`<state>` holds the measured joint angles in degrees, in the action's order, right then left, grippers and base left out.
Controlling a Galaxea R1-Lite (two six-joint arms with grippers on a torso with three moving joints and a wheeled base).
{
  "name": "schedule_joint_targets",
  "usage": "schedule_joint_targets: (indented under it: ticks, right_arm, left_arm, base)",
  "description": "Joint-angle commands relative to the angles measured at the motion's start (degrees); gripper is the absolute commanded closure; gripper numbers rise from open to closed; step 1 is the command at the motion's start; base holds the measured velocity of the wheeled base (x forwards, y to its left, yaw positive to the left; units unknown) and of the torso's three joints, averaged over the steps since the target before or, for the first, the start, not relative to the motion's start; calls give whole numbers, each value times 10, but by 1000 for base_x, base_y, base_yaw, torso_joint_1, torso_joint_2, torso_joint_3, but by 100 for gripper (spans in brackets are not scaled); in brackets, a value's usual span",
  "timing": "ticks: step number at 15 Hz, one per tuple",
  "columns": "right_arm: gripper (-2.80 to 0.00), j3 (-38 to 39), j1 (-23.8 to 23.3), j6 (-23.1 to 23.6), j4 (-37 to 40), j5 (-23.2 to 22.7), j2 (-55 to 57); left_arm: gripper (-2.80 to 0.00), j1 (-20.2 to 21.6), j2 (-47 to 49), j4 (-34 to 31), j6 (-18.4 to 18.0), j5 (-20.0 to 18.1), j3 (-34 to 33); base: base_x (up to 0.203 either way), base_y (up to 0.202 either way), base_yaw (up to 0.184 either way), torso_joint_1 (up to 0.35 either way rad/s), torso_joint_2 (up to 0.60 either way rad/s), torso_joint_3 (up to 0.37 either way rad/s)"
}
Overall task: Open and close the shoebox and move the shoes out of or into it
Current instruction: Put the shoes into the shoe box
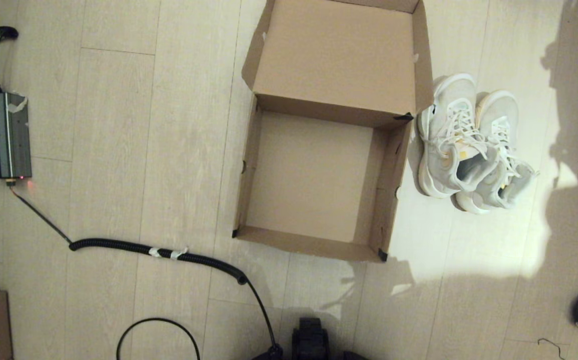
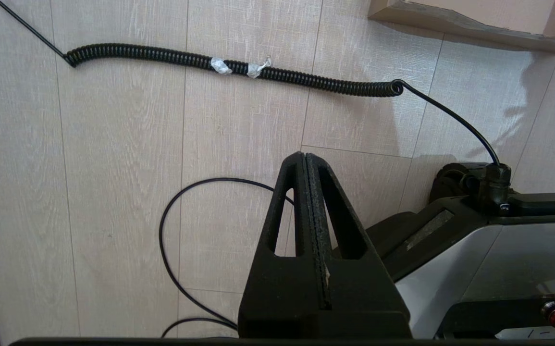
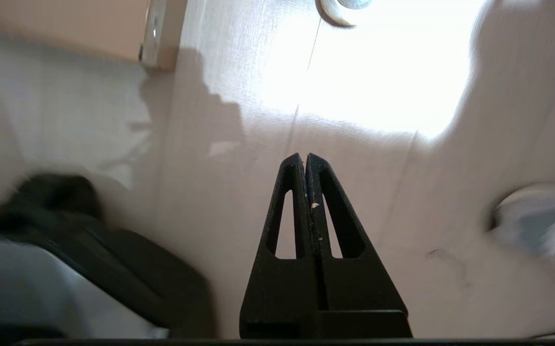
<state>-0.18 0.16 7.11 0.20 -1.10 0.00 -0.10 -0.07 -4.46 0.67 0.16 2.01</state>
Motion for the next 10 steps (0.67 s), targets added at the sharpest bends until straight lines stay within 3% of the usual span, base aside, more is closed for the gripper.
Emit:
schedule_joint_targets:
  ticks: [1, 4, 9, 10]
  right_arm:
    - [0, -20, 0, 34, -2, -1, 2]
    - [0, -151, 0, 11, 18, -2, 90]
    - [0, -348, 1, -69, 13, -4, 516]
    - [-280, -371, 1, -80, -6, -5, 595]
  left_arm:
    - [0, 0, 0, 0, 0, 0, 0]
    - [0, 0, 0, 1, 0, 0, 0]
    - [0, 0, 0, 2, 1, 0, -1]
    - [0, 0, 0, 2, 0, 0, -1]
  base:
    - [0, 0, 0, 0, 0, 0]
    - [0, 0, 0, 0, 0, 0]
    - [0, 0, 0, 0, 0, 0]
    - [0, 0, 0, 0, 0, 0]
